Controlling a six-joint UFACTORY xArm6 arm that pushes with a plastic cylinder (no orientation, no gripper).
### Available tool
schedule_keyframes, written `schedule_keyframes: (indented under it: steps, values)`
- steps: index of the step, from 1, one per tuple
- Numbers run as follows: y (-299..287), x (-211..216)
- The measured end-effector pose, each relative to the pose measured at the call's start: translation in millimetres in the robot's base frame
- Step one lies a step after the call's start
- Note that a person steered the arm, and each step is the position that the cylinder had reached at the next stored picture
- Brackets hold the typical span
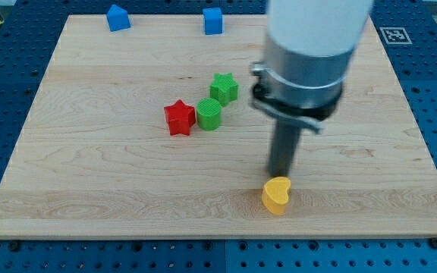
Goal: Move the yellow heart to the bottom center
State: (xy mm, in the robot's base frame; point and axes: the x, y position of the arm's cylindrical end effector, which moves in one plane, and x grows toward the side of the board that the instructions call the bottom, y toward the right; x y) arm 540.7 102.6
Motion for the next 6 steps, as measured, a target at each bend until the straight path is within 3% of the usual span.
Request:
schedule_keyframes:
  steps: [1, 4, 6]
  values:
    - [57, 17]
    - [-35, 40]
    - [-41, 40]
